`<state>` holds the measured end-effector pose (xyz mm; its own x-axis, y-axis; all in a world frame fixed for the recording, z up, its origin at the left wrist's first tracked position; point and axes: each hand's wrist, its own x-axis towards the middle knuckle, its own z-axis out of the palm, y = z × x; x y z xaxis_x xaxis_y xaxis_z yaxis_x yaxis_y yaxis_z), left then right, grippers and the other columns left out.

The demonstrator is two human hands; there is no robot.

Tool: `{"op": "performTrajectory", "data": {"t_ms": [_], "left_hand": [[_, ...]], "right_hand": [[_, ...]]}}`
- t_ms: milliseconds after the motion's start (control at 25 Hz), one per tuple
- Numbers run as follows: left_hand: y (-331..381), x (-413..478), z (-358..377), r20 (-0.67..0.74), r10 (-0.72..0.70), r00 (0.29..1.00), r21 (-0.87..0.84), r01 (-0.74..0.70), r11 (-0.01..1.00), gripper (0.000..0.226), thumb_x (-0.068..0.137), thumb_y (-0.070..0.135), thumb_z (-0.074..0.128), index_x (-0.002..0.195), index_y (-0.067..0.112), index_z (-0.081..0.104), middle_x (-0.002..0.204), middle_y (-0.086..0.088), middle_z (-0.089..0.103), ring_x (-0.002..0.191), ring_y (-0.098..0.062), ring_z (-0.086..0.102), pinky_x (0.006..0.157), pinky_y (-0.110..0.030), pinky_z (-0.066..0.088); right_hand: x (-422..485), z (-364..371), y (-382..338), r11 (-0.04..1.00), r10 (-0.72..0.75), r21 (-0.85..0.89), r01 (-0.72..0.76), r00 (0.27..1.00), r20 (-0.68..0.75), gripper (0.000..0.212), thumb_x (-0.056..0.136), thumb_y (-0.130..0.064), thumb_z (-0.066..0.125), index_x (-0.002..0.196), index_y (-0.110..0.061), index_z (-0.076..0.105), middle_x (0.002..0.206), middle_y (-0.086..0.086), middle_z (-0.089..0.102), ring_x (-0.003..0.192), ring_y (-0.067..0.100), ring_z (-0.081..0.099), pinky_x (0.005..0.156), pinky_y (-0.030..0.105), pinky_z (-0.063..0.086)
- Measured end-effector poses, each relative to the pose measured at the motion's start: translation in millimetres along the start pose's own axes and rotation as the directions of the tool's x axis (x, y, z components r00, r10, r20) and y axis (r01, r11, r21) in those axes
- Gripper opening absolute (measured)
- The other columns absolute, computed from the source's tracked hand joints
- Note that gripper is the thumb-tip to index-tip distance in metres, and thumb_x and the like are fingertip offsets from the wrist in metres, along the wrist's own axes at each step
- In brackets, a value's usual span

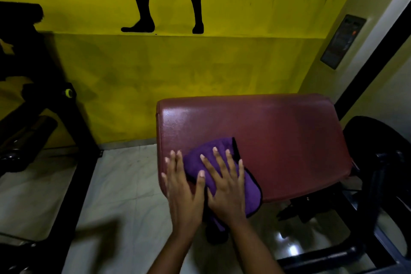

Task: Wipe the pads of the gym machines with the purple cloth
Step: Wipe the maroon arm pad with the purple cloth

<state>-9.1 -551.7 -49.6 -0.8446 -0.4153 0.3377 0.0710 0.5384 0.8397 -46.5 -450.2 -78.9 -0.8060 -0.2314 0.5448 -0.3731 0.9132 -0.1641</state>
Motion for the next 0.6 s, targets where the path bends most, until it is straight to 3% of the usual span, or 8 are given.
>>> {"op": "performTrajectory", "data": {"t_ms": [80, 160, 280, 360, 480, 600], "left_hand": [[11, -6, 25, 0.091, 0.158, 0.983, 0.090, -0.166, 0.982, 0.068, 0.087, 0.053, 0.031, 0.147, 0.025, 0.016, 0.156, 0.010, 0.008, 0.145, -0.003, -0.006, 0.116, -0.019, -0.012], [20, 7, 55, 0.162, 0.273, 0.948, 0.215, -0.304, 0.928, 0.064, 0.090, 0.049, 0.033, 0.147, 0.022, 0.023, 0.156, 0.005, 0.014, 0.146, -0.009, 0.001, 0.118, -0.026, -0.009], [20, 23, 87, 0.278, 0.374, 0.885, 0.466, -0.464, 0.753, 0.061, 0.091, 0.047, 0.033, 0.144, 0.017, 0.033, 0.154, -0.004, 0.029, 0.144, -0.018, 0.014, 0.117, -0.041, 0.003], [13, 23, 94, 0.317, 0.391, 0.864, 0.597, -0.502, 0.626, 0.063, 0.091, 0.049, 0.030, 0.145, 0.017, 0.031, 0.154, -0.007, 0.027, 0.144, -0.022, 0.016, 0.116, -0.047, 0.010], [12, 18, 99, 0.305, 0.400, 0.864, 0.672, -0.493, 0.553, 0.065, 0.091, 0.050, 0.029, 0.147, 0.018, 0.027, 0.156, -0.008, 0.022, 0.145, -0.025, 0.014, 0.116, -0.051, 0.013], [14, 18, 100, 0.302, 0.392, 0.869, 0.699, -0.482, 0.529, 0.065, 0.091, 0.049, 0.028, 0.147, 0.017, 0.029, 0.156, -0.009, 0.021, 0.145, -0.026, 0.014, 0.115, -0.053, 0.015]], "right_hand": [[7, -10, 43, 1.000, 0.023, 0.021, -0.023, 0.999, -0.023, 0.063, 0.080, -0.044, 0.044, 0.141, -0.042, 0.031, 0.153, -0.007, 0.025, 0.144, 0.017, 0.014, 0.113, 0.048, 0.013], [20, -21, 89, 0.996, 0.089, 0.023, -0.088, 0.995, -0.036, 0.064, 0.076, -0.042, 0.044, 0.140, -0.041, 0.033, 0.152, -0.007, 0.028, 0.143, 0.016, 0.015, 0.114, 0.044, 0.011], [48, -34, 159, 0.987, 0.163, 0.024, -0.162, 0.986, -0.048, 0.064, 0.076, -0.041, 0.041, 0.140, -0.039, 0.035, 0.152, -0.006, 0.029, 0.143, 0.019, 0.018, 0.115, 0.046, 0.011], [72, -42, 200, 0.978, 0.209, -0.001, -0.210, 0.976, -0.055, 0.062, 0.078, -0.044, 0.038, 0.140, -0.037, 0.035, 0.152, -0.005, 0.030, 0.142, 0.023, 0.021, 0.114, 0.053, 0.016], [93, -45, 212, 0.961, 0.273, -0.023, -0.274, 0.960, -0.062, 0.061, 0.082, -0.052, 0.031, 0.141, -0.038, 0.031, 0.154, -0.001, 0.026, 0.142, 0.030, 0.019, 0.112, 0.058, 0.013], [83, -27, 149, 0.997, 0.062, -0.046, -0.064, 0.997, -0.045, 0.058, 0.085, -0.054, 0.033, 0.142, -0.038, 0.031, 0.155, 0.002, 0.023, 0.142, 0.034, 0.016, 0.111, 0.057, 0.005]]}}
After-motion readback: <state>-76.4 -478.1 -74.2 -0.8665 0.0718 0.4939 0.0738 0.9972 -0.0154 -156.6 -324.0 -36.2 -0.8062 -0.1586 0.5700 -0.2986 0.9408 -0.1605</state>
